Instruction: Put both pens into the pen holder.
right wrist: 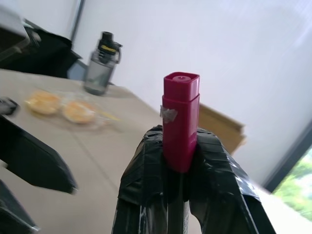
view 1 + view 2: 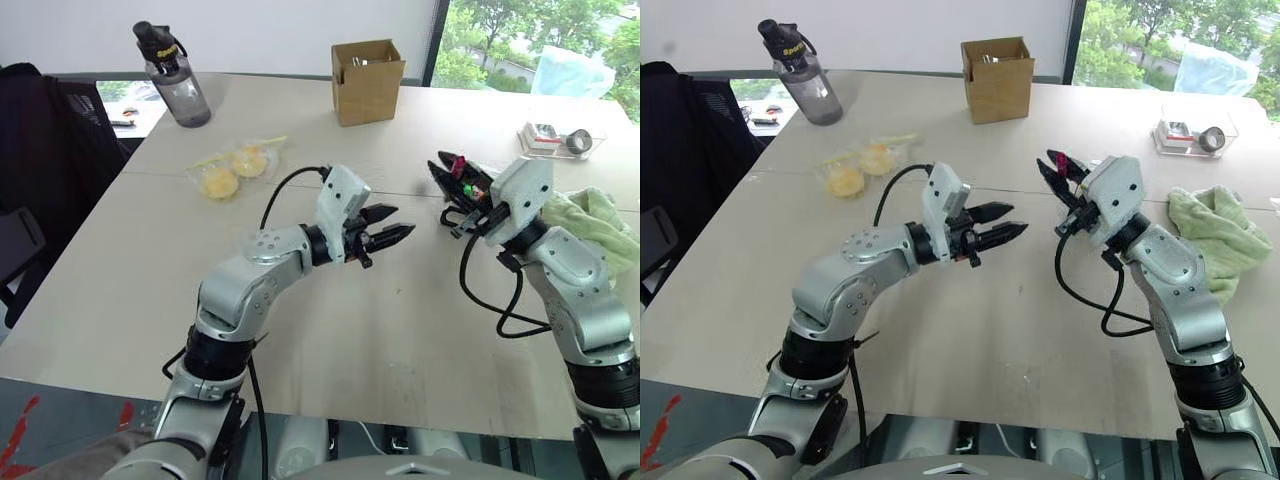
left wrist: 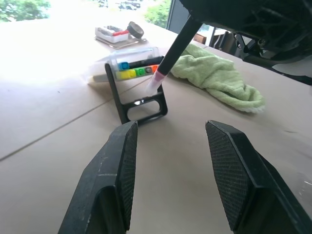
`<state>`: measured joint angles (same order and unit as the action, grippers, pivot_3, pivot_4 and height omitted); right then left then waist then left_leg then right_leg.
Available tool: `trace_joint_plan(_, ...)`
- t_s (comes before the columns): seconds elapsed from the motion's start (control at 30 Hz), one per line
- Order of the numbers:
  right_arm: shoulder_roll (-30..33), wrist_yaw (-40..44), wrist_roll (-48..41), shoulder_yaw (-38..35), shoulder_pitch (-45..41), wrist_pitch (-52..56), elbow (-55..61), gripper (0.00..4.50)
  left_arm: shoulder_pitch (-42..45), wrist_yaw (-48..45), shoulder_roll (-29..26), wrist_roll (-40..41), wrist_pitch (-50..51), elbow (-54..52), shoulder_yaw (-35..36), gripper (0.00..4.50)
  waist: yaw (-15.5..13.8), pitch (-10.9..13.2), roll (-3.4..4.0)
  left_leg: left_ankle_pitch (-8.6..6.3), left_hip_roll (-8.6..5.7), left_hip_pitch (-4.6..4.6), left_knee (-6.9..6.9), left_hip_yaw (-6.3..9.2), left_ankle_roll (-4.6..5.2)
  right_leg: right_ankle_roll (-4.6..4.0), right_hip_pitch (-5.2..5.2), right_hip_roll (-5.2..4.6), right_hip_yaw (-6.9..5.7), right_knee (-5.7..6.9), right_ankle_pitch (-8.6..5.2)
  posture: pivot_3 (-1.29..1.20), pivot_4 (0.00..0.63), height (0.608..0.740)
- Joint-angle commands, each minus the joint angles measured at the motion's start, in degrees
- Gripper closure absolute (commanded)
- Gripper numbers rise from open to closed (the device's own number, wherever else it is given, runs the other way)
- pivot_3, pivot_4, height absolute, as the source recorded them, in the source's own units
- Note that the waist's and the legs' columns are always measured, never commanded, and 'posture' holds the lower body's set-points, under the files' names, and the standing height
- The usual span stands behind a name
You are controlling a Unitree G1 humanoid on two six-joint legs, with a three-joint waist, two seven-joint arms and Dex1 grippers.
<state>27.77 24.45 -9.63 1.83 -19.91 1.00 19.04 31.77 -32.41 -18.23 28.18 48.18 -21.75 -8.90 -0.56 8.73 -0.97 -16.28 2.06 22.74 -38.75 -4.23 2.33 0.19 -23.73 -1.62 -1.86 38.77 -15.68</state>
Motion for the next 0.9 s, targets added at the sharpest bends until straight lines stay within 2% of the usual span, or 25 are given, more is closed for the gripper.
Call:
trace_joint_plan(0.03, -1.59, -3.62, 4.98, -2.01, -0.99, -7.00, -1.51, 4.42, 1.59, 2.15, 0.32, 0.10, 1.32, -3.56, 0.33, 2.26, -0.01, 0.00, 0.00, 0.01, 0.00, -0.01, 0.00, 0.00, -0.02, 0.00, 0.00, -0.01, 0.00, 0.02, 0.00, 0.00, 0.150, 0.739)
trace_joint_plan(0.3, -5.51, -6.95, 6.39, -4.35, -1.18, -12.74, -10.38, 4.42, 2.46, 5.81, 0.91, -2.50, 0.46, -2.74, -0.78, 2.26, -0.03, 0.01, 0.01, 0.03, 0.00, -0.06, -0.04, -0.01, -0.05, -0.01, 0.02, -0.02, 0.00, 0.09, 0.01, 0.00, 0.150, 0.739)
trace_joint_plan(0.67, -6.29, -8.30, 8.93, -4.81, -6.67, -23.61, -25.09, 4.42, 2.70, 5.99, -0.14, -3.75, 1.20, -3.91, -1.13, 2.26, 0.15, 0.01, 0.02, 0.04, 0.00, -0.09, -0.11, -0.03, -0.06, -0.02, 0.05, -0.03, 0.00, 0.12, 0.01, 0.00, 0.150, 0.739)
trace_joint_plan(0.9, -6.82, -8.42, 9.83, -4.46, -8.86, -26.03, -27.30, 4.42, 1.77, 6.29, -0.66, -4.19, 1.27, -4.84, -1.28, 2.26, 0.23, 0.01, 0.02, 0.04, 0.01, -0.08, -0.15, -0.04, -0.06, -0.02, 0.05, -0.04, 0.00, 0.15, 0.01, 0.00, 0.150, 0.739)
